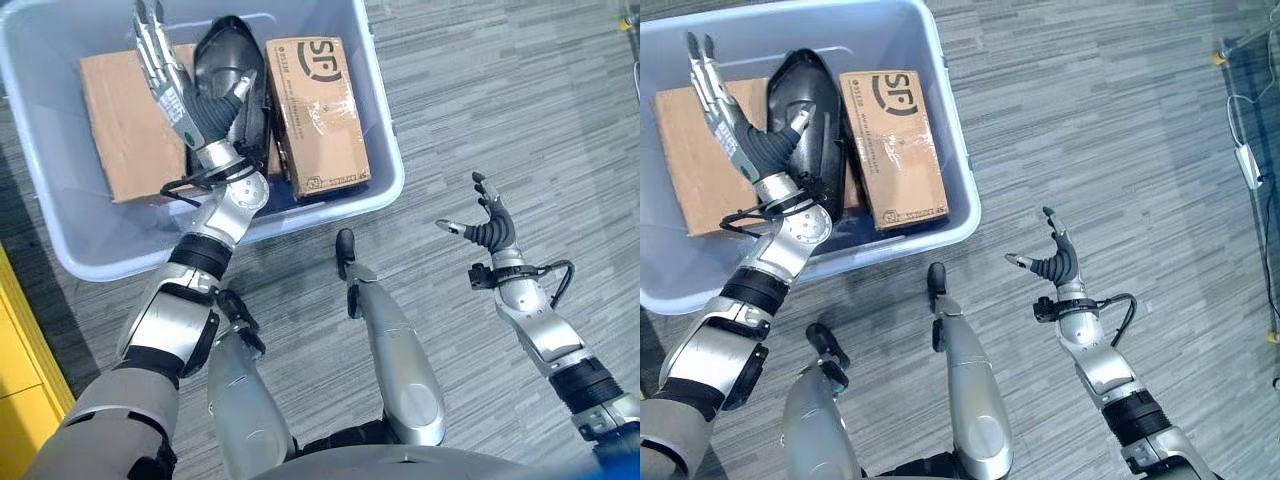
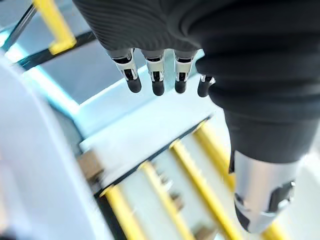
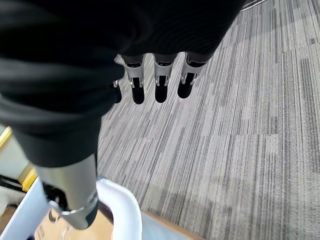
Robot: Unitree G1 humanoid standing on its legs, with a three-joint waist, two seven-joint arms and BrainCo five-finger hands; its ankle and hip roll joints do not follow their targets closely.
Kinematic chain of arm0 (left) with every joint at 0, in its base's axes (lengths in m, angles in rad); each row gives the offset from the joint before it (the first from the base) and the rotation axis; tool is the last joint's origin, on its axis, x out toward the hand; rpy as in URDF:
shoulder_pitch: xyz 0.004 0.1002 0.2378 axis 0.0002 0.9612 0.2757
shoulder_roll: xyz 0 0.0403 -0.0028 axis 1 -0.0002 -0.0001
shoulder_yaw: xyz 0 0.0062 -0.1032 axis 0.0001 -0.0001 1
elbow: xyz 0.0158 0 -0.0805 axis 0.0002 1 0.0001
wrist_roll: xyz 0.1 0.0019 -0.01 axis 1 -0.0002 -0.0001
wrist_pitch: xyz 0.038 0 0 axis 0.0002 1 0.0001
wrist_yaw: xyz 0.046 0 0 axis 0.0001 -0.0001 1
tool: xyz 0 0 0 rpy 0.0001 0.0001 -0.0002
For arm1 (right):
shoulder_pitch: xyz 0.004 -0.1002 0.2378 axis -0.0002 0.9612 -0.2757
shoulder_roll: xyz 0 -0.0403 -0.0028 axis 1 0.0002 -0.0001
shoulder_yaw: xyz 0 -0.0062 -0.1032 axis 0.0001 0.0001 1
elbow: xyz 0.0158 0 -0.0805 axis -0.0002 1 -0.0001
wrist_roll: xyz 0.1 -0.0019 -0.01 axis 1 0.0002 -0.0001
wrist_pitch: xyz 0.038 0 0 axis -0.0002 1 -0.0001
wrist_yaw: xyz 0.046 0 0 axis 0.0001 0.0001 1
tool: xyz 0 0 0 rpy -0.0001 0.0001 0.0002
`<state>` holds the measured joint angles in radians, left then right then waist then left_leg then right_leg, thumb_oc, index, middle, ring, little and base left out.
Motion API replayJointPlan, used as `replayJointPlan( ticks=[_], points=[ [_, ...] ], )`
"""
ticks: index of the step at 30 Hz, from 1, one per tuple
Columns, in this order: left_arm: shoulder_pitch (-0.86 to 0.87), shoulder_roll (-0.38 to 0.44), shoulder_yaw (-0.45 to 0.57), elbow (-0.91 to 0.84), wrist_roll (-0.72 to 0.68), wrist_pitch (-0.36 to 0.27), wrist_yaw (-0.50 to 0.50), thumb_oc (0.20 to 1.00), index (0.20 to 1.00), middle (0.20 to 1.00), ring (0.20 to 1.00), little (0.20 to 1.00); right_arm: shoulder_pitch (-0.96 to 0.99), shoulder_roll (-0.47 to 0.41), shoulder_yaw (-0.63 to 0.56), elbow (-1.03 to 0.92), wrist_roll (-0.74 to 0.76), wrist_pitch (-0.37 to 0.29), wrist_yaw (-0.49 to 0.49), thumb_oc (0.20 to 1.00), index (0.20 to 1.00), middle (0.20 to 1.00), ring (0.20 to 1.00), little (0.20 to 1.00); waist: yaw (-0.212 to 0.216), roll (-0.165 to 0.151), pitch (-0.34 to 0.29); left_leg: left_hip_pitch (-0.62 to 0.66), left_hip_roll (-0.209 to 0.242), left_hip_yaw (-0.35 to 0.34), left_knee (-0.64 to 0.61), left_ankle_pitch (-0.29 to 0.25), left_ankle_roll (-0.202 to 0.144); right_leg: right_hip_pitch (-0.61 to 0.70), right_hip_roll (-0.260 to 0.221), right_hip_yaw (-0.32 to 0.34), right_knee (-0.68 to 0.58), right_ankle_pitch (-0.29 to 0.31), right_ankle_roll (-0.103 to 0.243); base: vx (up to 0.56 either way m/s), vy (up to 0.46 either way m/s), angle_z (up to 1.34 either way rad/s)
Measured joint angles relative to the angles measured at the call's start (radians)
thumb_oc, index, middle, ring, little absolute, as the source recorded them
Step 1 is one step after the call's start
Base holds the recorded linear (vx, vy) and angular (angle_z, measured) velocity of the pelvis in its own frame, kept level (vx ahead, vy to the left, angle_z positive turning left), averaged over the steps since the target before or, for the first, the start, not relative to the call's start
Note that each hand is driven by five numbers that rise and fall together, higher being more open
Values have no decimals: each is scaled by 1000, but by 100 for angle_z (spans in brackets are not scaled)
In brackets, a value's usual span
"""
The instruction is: Move parts from the plastic box to the shelf.
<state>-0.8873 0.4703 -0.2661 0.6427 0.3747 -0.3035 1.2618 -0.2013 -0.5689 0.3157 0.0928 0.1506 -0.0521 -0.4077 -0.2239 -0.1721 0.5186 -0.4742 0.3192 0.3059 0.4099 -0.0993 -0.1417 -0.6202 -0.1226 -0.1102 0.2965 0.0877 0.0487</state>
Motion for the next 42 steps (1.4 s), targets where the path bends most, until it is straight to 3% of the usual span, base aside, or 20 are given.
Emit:
replayJointPlan(
  ticks=[4, 8, 10, 12, 13, 18, 20, 29, 37, 42],
  points=[
    [47, 7, 57, -115, 0, -41, 56, 1000, 1000, 1000, 1000, 1000, 9, 4, 0, 0, -21, 1, -20, 1000, 1000, 1000, 1000, 1000, 13, 1, 1, 7, -23, 0, -24, 16, 4, 1, -16, 1, -8, -1, 5, -15, 32, 6],
    [108, -1, 56, -111, -67, -37, -5, 1000, 1000, 1000, 1000, 1000, 4, 11, -1, 0, -38, 6, -31, 1000, 1000, 1000, 1000, 1000, 35, 4, 3, 9, -26, -2, -26, 21, 5, 2, -17, 0, -10, 7, -3, -5, 9, 1],
    [181, -43, 57, -77, -251, 19, -107, 1000, 1000, 1000, 1000, 1000, 6, 12, -4, 1, -39, 15, -32, 1000, 1000, 1000, 1000, 1000, 52, 4, 3, 12, -27, -3, -27, 21, 5, 3, -18, 0, -6, 8, -3, -1, 19, 0],
    [204, -77, 79, 62, -509, 117, -272, 1000, 1000, 1000, 1000, 1000, -11, 11, -20, 10, -39, 28, -29, 1000, 1000, 1000, 1000, 1000, 47, 4, 3, 14, -26, -3, -23, 21, 5, 6, -18, 1, -5, 0, 4, 14, 51, 0],
    [204, -76, 79, 67, -538, 130, -294, 1000, 1000, 1000, 1000, 1000, -16, 10, -30, 10, -39, 36, -27, 1000, 1000, 1000, 1000, 1000, 46, 4, 3, 13, -26, -2, -23, 20, 5, 5, -18, 1, -6, -1, 4, 12, 37, 1],
    [141, -64, 74, 69, -562, 192, -319, 1000, 1000, 1000, 1000, 1000, -69, 5, -37, 10, -38, 68, -2, 1000, 1000, 1000, 1000, 1000, 25, 4, 3, 2, -25, 1, -22, 19, 7, -3, -18, 1, -13, 2, 6, 22, 51, 0],
    [71, -56, 72, 151, -566, 232, -320, 1000, 1000, 1000, 1000, 1000, -95, 3, -34, 10, -36, 80, 8, 1000, 1000, 1000, 1000, 1000, 15, 4, 3, 1, -23, 8, -20, 17, 7, -6, -17, 4, -14, 2, 6, 21, 57, -7],
    [-123, 55, 64, 308, -600, 321, -368, 1000, 1000, 1000, 1000, 1000, -187, -42, -19, 21, -18, 105, 12, 1000, 1000, 1000, 1000, 1000, -22, 5, 3, -4, -20, 16, -18, 9, 4, -27, -13, 12, 3, -2, -2, 31, 41, -3],
    [-132, 28, 41, 396, -680, 406, -427, 1000, 1000, 1000, 1000, 1000, -193, -40, 10, 46, -17, 127, 12, 1000, 1000, 1000, 1000, 1000, -29, 5, 4, -74, -14, 12, 19, 0, 7, -99, -16, 18, 43, -10, -5, 12, 15, 0],
    [-126, 26, 29, 396, -657, 409, -464, 1000, 1000, 1000, 1000, 1000, -194, -39, 10, 45, -17, 135, 10, 1000, 1000, 1000, 1000, 1000, -26, 5, 3, -96, -9, 1, 37, -2, 7, -105, -14, 11, 39, -10, -5, -4, -12, 3]
  ],
)
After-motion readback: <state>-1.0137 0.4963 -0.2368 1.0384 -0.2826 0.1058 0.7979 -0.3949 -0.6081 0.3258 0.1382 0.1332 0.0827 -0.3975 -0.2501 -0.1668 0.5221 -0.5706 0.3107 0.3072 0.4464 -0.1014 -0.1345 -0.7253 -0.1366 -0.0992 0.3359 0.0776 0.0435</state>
